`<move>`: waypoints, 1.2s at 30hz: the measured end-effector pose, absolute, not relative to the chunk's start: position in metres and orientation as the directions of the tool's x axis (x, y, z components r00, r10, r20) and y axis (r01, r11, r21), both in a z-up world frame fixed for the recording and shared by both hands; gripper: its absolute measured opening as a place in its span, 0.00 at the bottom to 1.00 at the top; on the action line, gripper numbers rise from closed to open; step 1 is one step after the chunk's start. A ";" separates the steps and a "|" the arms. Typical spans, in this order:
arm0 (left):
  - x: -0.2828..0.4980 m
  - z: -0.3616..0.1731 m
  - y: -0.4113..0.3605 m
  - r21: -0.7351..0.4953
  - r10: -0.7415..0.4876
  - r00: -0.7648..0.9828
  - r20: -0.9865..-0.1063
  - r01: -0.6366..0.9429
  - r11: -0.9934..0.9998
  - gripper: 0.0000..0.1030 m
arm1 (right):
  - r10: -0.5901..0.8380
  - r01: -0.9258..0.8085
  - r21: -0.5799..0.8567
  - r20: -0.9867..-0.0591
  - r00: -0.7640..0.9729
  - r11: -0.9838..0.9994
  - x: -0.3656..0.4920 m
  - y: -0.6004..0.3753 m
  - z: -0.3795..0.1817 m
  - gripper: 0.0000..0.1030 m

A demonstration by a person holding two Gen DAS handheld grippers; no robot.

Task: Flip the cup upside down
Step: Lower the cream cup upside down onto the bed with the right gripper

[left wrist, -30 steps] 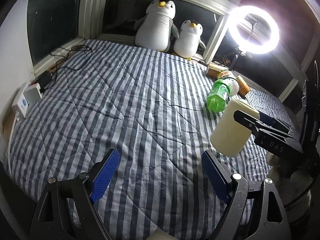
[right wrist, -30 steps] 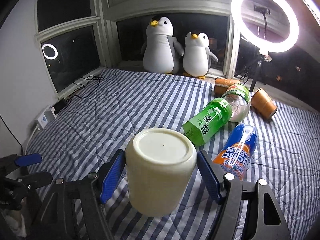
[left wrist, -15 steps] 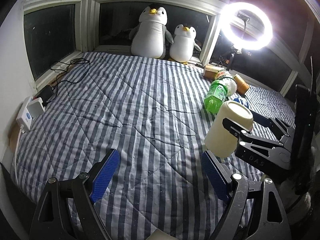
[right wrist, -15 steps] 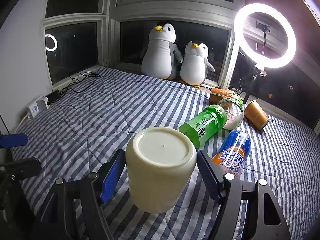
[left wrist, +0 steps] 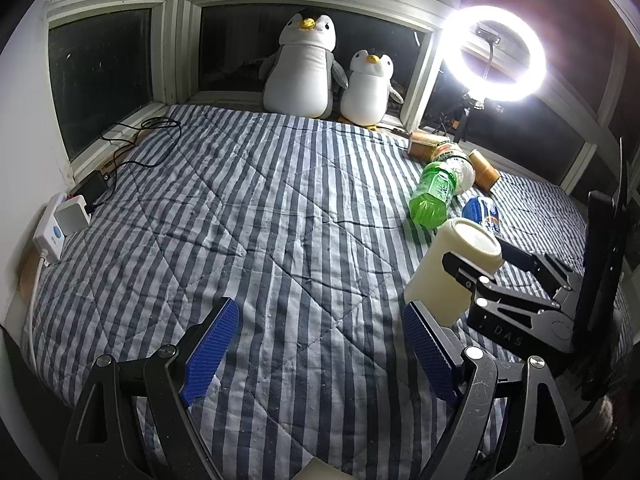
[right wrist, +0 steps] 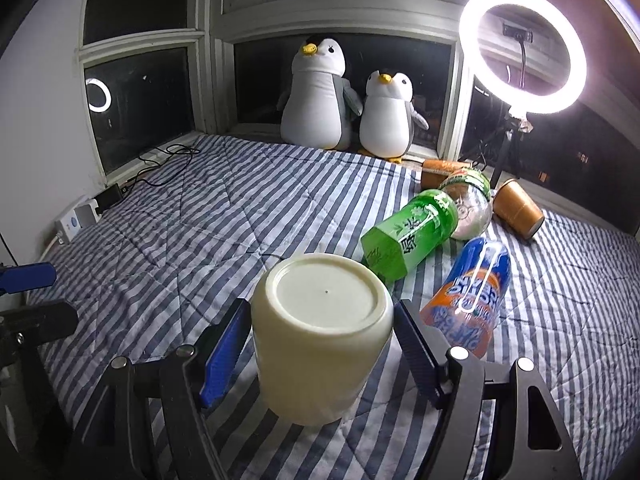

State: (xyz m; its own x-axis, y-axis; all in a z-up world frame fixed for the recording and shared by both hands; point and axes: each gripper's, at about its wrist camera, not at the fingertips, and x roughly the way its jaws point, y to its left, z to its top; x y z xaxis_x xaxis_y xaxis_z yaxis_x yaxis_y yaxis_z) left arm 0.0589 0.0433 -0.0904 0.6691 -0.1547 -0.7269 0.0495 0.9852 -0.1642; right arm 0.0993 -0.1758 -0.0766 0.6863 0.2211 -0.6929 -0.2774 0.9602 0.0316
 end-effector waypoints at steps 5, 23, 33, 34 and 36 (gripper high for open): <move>0.060 -0.091 0.043 -0.165 -0.155 0.670 -0.726 0.049 0.985 0.85 | 0.226 -0.274 0.041 -0.689 0.688 0.961 0.093 -0.176 -0.078 0.68; 0.057 -0.087 0.034 -0.127 -0.137 0.701 -0.700 0.066 0.990 0.85 | 0.251 -0.278 0.068 -0.672 0.697 0.958 0.081 -0.178 -0.074 0.68; 0.053 -0.080 0.029 -0.095 -0.120 0.726 -0.678 0.075 0.993 0.85 | 0.261 -0.259 0.102 -0.657 0.707 0.960 0.067 -0.186 -0.060 0.71; 0.052 -0.079 0.028 -0.086 -0.114 0.731 -0.672 0.076 0.993 0.85 | 0.264 -0.256 0.110 -0.654 0.709 0.960 0.064 -0.188 -0.057 0.71; 0.050 -0.075 0.025 -0.074 -0.110 0.744 -0.660 0.081 0.994 0.85 | 0.272 -0.249 0.130 -0.650 0.710 0.960 0.058 -0.192 -0.053 0.72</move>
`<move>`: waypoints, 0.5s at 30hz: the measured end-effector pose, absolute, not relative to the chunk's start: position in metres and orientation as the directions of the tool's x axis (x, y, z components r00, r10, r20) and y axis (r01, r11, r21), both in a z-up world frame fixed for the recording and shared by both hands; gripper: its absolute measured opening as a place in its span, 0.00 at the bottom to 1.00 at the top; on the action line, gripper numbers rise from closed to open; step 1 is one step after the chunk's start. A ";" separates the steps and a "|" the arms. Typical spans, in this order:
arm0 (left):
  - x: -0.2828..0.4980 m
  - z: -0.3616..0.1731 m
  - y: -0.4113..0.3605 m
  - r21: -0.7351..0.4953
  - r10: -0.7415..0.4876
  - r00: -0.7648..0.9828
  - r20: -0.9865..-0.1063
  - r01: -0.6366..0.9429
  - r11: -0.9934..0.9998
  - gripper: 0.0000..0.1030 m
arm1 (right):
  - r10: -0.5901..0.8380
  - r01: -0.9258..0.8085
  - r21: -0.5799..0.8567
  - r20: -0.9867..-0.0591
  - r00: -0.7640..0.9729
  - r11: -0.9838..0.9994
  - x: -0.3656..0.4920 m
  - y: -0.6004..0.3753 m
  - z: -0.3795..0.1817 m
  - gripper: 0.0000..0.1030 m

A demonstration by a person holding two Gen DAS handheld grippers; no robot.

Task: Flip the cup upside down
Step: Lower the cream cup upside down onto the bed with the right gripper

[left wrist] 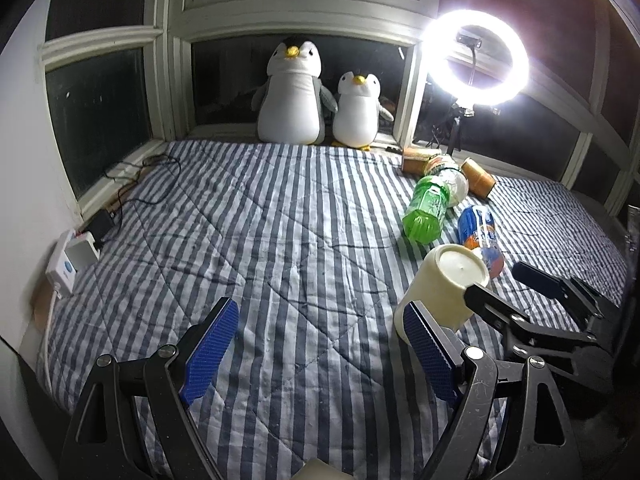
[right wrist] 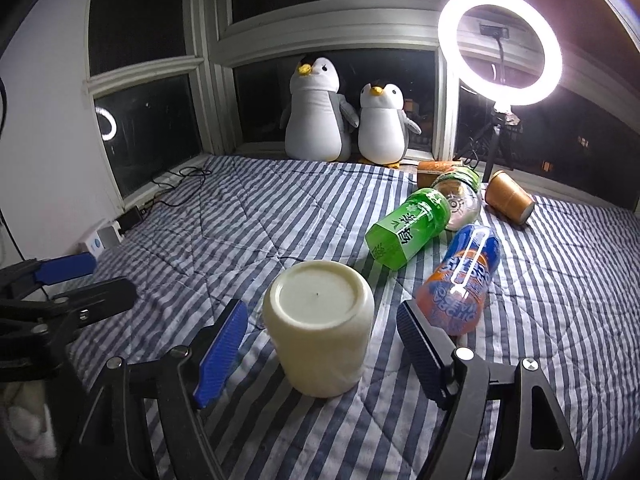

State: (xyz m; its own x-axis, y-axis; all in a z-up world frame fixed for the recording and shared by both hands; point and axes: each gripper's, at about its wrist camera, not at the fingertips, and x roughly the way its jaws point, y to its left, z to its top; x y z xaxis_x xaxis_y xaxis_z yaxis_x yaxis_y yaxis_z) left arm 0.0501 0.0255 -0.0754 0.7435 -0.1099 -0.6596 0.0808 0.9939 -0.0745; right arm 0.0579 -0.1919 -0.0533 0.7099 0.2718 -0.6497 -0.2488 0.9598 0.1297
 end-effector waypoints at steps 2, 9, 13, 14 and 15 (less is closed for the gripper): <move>0.049 -0.072 0.022 -0.058 -0.101 0.760 -0.643 0.083 0.995 0.85 | 0.277 -0.242 0.145 -0.641 0.716 0.959 0.049 -0.196 -0.048 0.73; 0.039 -0.055 0.012 -0.003 -0.069 0.834 -0.547 0.081 0.997 0.85 | 0.248 -0.200 0.147 -0.604 0.758 0.969 0.021 -0.210 -0.029 0.77; 0.032 -0.046 0.006 0.020 -0.060 0.875 -0.480 0.080 0.997 0.85 | 0.234 -0.179 0.151 -0.579 0.781 0.972 0.008 -0.216 -0.020 0.79; 0.031 -0.044 0.005 0.022 -0.061 0.881 -0.469 0.080 0.997 0.85 | 0.227 -0.170 0.153 -0.570 0.789 0.974 0.005 -0.217 -0.017 0.79; 0.030 -0.041 0.004 0.022 -0.062 0.889 -0.455 0.081 0.996 0.86 | 0.222 -0.163 0.154 -0.564 0.795 0.975 0.003 -0.219 -0.015 0.80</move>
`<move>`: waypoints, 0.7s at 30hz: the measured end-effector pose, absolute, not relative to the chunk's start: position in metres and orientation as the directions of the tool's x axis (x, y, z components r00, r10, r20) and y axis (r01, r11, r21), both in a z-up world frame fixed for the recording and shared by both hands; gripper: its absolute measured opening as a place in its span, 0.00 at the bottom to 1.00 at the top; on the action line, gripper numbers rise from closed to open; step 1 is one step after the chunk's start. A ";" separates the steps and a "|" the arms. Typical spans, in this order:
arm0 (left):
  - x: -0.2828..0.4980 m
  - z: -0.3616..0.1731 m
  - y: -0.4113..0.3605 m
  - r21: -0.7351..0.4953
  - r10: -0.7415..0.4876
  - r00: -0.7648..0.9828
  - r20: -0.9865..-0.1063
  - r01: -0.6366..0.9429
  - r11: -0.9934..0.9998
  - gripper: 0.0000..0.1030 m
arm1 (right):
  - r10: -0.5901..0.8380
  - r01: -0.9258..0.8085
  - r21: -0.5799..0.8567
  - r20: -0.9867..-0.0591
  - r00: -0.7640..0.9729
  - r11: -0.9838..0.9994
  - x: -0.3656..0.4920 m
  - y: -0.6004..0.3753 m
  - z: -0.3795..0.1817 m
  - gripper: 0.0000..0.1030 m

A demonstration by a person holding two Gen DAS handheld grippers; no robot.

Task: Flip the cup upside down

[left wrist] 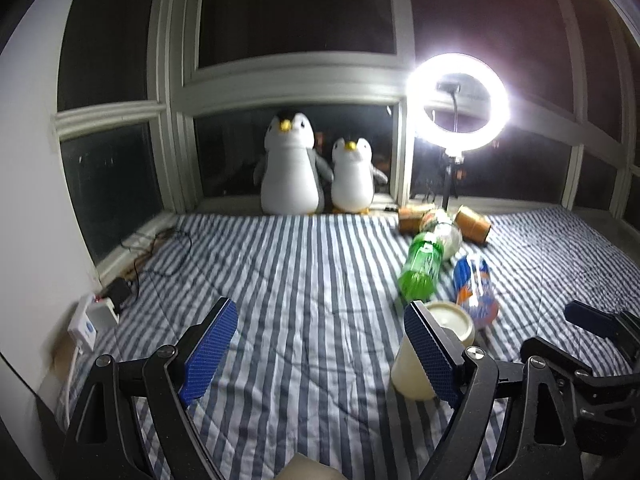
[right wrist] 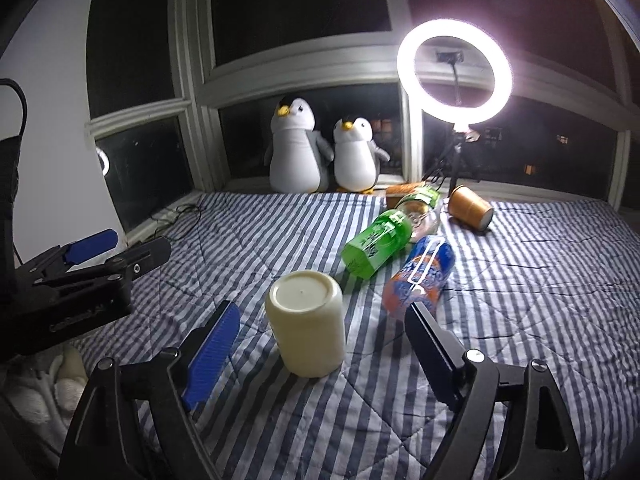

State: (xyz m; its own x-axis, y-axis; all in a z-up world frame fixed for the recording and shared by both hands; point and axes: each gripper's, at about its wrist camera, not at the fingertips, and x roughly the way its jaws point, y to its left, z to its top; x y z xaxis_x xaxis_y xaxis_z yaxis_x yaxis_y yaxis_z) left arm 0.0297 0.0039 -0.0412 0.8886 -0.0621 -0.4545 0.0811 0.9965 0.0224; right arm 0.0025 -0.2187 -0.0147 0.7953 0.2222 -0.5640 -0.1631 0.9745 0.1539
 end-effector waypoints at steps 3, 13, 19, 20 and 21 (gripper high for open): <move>0.025 -0.035 0.002 0.022 -0.065 0.907 -0.416 0.082 0.996 0.88 | 0.200 -0.140 0.151 -0.537 0.819 0.979 -0.005 -0.223 -0.007 0.81; 0.001 -0.018 0.003 0.007 -0.081 0.942 -0.326 0.088 0.996 0.96 | 0.143 -0.076 0.164 -0.449 0.882 0.984 -0.022 -0.232 0.010 0.92; -0.008 -0.013 0.003 0.013 -0.081 0.945 -0.318 0.089 0.996 0.98 | 0.132 -0.054 0.189 -0.430 0.893 0.980 -0.026 -0.237 0.010 0.95; -0.009 -0.013 0.004 0.013 -0.082 0.944 -0.319 0.090 0.996 0.98 | 0.127 -0.050 0.186 -0.429 0.894 0.981 -0.026 -0.237 0.010 0.95; -0.009 -0.013 0.003 0.013 -0.082 0.944 -0.320 0.091 0.996 0.99 | 0.125 -0.049 0.186 -0.428 0.895 0.981 -0.027 -0.237 0.011 0.95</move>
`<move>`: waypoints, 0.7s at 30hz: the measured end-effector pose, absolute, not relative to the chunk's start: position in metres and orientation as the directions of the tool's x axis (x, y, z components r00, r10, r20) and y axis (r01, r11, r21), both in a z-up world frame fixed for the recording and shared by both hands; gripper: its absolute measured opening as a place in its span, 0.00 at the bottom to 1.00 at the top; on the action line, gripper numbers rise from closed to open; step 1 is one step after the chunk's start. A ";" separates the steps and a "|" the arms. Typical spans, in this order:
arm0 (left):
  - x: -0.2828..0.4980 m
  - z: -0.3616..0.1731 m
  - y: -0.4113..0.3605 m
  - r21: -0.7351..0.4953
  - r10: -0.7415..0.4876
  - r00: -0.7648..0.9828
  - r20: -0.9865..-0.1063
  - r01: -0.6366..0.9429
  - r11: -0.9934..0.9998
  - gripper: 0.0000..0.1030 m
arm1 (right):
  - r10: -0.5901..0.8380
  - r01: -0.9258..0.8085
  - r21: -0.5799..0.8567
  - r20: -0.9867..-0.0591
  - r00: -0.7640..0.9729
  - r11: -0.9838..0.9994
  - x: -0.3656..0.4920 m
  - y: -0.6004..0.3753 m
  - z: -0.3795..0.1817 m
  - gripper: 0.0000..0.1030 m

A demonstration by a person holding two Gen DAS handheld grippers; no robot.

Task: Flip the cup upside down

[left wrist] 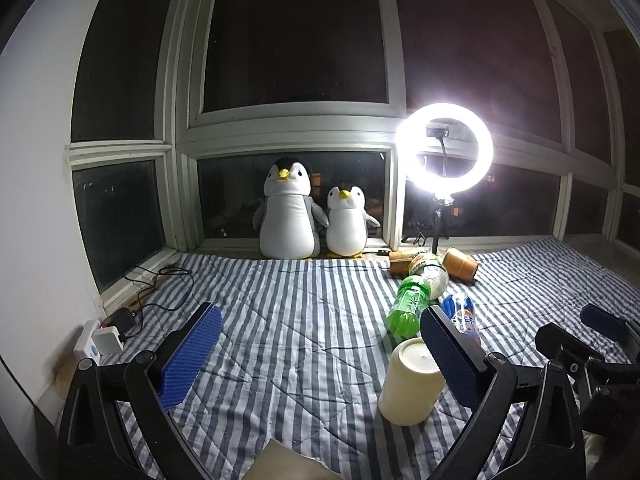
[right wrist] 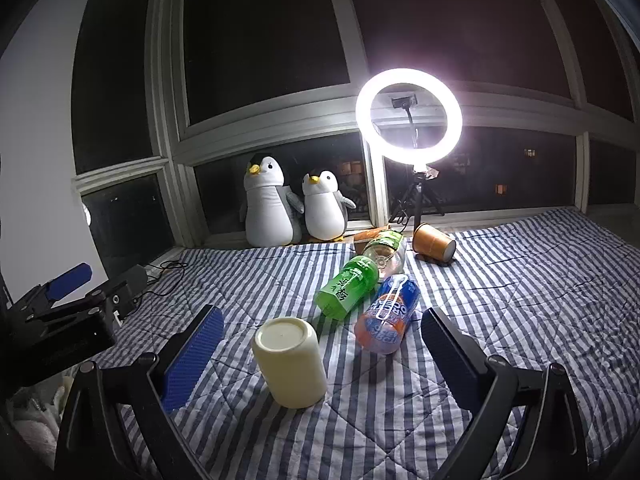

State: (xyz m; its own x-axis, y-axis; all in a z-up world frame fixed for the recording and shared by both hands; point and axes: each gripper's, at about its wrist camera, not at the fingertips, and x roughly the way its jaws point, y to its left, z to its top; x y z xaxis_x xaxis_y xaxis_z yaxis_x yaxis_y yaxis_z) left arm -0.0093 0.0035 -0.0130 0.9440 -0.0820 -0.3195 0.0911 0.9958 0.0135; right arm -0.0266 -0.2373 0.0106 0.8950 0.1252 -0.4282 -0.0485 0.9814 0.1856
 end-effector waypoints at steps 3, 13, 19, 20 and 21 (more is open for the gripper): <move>-0.010 -0.013 0.003 0.013 -0.087 0.942 -0.325 0.096 0.995 0.99 | 0.122 -0.046 0.186 -0.424 0.897 0.982 -0.027 -0.239 0.011 0.95; -0.005 -0.016 -0.001 0.015 -0.095 0.936 -0.340 0.106 0.994 0.99 | 0.111 -0.041 0.173 -0.419 0.901 0.984 -0.029 -0.239 0.012 0.95; -0.003 -0.016 -0.001 0.015 -0.094 0.935 -0.341 0.105 0.994 0.99 | 0.113 -0.042 0.174 -0.420 0.901 0.984 -0.029 -0.239 0.012 0.95; -0.003 -0.016 -0.001 0.015 -0.093 0.936 -0.341 0.105 0.994 0.99 | 0.113 -0.042 0.174 -0.420 0.901 0.984 -0.030 -0.239 0.012 0.95; -0.003 -0.016 -0.001 0.015 -0.093 0.936 -0.340 0.105 0.994 0.99 | 0.113 -0.042 0.174 -0.420 0.901 0.984 -0.030 -0.239 0.012 0.95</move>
State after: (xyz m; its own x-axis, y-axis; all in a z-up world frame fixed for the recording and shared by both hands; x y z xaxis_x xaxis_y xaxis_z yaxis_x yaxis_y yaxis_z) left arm -0.0033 -0.0012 -0.0165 0.9356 -0.0932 -0.3404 0.1047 0.9944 0.0154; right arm -0.0296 -0.2392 0.0117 0.9006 0.1126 -0.4199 -0.0417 0.9838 0.1743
